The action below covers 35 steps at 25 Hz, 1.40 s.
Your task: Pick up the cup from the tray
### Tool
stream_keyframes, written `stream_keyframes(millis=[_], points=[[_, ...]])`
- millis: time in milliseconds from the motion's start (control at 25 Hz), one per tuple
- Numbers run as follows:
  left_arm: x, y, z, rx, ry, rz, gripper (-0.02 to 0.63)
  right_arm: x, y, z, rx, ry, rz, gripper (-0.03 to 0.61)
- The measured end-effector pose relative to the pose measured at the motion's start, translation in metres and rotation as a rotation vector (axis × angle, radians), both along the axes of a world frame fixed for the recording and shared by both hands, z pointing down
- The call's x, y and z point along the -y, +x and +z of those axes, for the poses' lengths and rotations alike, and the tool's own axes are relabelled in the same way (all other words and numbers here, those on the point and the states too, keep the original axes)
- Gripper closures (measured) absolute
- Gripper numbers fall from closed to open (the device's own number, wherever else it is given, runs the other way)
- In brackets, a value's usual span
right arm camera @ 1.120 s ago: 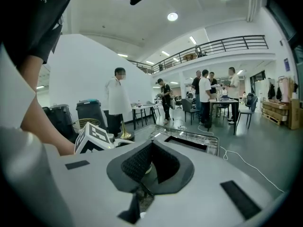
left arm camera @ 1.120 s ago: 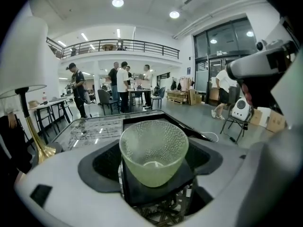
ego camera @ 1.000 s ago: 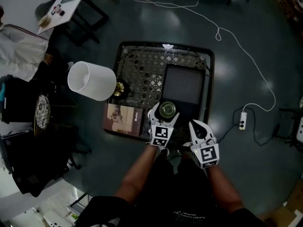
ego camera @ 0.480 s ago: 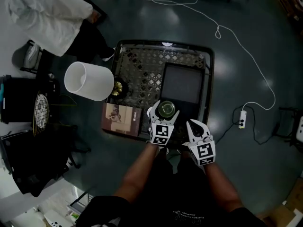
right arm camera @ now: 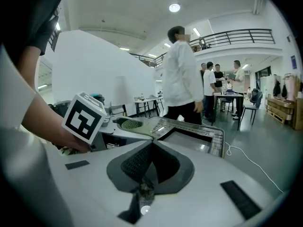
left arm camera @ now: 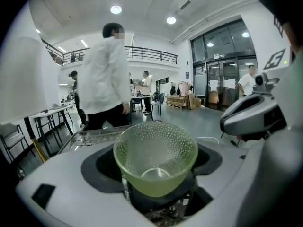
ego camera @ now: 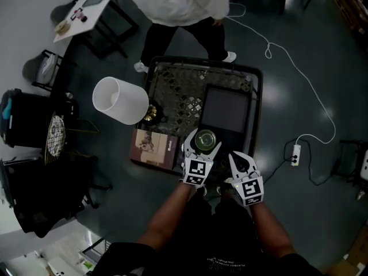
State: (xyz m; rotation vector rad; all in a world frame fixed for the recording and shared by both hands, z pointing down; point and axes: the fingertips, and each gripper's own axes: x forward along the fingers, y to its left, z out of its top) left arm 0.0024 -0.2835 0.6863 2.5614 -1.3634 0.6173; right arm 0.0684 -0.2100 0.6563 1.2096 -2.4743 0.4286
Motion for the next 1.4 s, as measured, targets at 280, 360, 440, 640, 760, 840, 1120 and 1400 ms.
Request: stream_keyframes(millis=[280,360,440,640,760,840,1120,1400], points=[[-0.021,0.009,-0.053,0.012,0.029,0.059,0.216,0.001,0.0,-0.035,0.022,0.068,0.03,0.57],[-0.026,0.014,-0.072,0.001,0.044,0.067,0.216,0.003,0.005,-0.051,0.027,0.081,0.054,0.57],[-0.029,0.017,-0.089,-0.014,0.052,0.076,0.216,0.006,0.006,-0.07,0.028,0.113,0.068,0.57],[-0.04,0.023,-0.122,-0.023,0.079,0.126,0.216,0.011,0.011,-0.116,0.043,0.221,0.085,0.569],[-0.042,0.022,-0.136,-0.036,0.092,0.133,0.216,0.014,0.015,-0.138,0.051,0.261,0.091,0.57],[-0.04,0.019,-0.145,-0.055,0.097,0.129,0.216,0.016,0.019,-0.14,0.048,0.283,0.097,0.571],[-0.035,0.013,-0.157,-0.083,0.114,0.118,0.216,0.026,0.011,-0.153,0.048,0.343,0.092,0.571],[-0.037,0.009,-0.161,-0.082,0.119,0.109,0.216,0.023,0.004,-0.159,0.04,0.354,0.073,0.57]])
